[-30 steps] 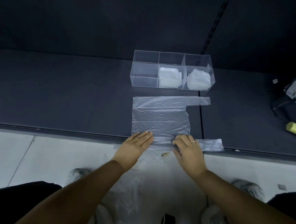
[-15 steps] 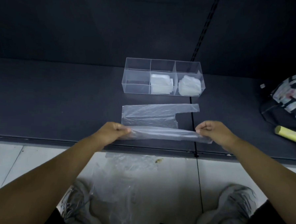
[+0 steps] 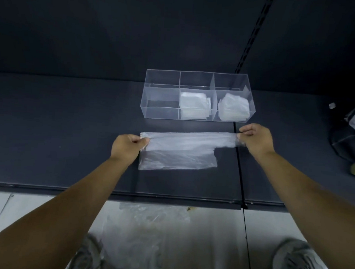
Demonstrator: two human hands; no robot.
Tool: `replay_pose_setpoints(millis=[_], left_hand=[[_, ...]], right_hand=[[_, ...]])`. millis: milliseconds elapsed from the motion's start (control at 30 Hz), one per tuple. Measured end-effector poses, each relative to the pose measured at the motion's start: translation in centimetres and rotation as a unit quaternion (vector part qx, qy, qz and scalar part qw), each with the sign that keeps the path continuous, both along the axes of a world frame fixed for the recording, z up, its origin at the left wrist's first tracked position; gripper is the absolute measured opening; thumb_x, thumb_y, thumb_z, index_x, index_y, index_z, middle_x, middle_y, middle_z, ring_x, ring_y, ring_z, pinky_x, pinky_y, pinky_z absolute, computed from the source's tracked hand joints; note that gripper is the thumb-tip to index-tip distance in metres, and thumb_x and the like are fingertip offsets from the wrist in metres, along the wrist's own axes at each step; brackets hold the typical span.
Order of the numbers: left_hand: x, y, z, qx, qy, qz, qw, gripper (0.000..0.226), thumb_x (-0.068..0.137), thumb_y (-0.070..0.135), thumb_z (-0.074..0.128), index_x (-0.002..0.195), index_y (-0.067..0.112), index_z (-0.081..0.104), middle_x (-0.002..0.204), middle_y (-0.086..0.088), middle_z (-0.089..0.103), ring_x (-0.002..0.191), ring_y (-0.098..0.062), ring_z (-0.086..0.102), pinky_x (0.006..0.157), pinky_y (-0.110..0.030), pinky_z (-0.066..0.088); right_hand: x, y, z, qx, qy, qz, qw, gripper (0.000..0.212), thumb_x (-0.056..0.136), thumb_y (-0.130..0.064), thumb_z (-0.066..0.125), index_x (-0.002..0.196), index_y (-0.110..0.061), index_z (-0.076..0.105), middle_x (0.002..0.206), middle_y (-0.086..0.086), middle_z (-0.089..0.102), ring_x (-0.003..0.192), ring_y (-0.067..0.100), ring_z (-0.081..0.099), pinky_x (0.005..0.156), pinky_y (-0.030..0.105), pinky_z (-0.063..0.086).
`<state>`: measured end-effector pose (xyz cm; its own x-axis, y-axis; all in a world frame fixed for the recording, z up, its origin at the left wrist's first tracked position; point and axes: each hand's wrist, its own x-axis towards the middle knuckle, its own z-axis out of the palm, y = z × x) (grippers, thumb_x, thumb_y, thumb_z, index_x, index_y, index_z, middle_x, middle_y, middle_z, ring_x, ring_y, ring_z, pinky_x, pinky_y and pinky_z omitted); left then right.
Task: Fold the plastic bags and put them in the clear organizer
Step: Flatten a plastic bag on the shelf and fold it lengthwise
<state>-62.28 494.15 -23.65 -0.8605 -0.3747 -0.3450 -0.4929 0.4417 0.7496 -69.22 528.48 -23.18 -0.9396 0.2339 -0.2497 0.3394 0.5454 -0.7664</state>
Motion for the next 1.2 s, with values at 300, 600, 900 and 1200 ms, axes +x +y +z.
replay_pose_setpoints(millis=[300,600,900,1200], left_hand=[[0.5,2.5,-0.4,-0.303,0.125,0.008,0.945,0.016,0.084,0.021,0.070,0.094,0.009,0.064,0.105,-0.013,0.059,0.098,-0.035,0.054,0.079,-0.041,0.042],[3.3,5.8,-4.3,-0.380,0.073,-0.331,0.860,0.066,0.098,0.053,0.013,0.151,0.019,-0.006,0.160,0.003,-0.009,0.147,-0.018,-0.012,0.117,-0.035,-0.014],[3.2,4.9,-4.2,-0.412,0.030,-0.359,0.837,0.078,0.082,0.070,-0.004,0.142,0.026,-0.026,0.157,0.000,-0.022,0.144,-0.026,-0.023,0.117,-0.042,-0.015],[3.9,3.5,-3.7,-0.432,0.009,-0.314,0.845,0.099,0.076,0.076,-0.010,0.152,0.013,-0.009,0.160,-0.009,-0.011,0.147,-0.023,-0.014,0.118,-0.044,-0.013]], right_hand=[[-0.1,-0.6,-1.8,0.044,0.056,-0.059,0.996,0.012,0.083,-0.018,0.071,0.092,-0.012,0.066,0.084,-0.003,0.062,0.076,0.012,0.057,0.067,0.021,0.041],[2.6,-5.5,0.6,0.233,0.174,-0.009,0.957,0.032,0.081,-0.002,0.059,0.113,-0.006,0.061,0.117,0.019,0.054,0.108,0.036,0.051,0.093,0.040,0.038],[6.3,-15.3,-3.7,0.255,0.068,0.337,0.904,0.059,0.103,-0.044,0.021,0.154,-0.017,0.008,0.162,-0.001,0.000,0.148,0.012,-0.007,0.119,0.035,-0.009],[4.5,-4.0,-3.9,0.389,0.035,0.283,0.876,0.068,0.099,-0.053,0.018,0.154,-0.019,-0.001,0.162,0.002,-0.005,0.148,0.018,-0.009,0.118,0.040,-0.011]])
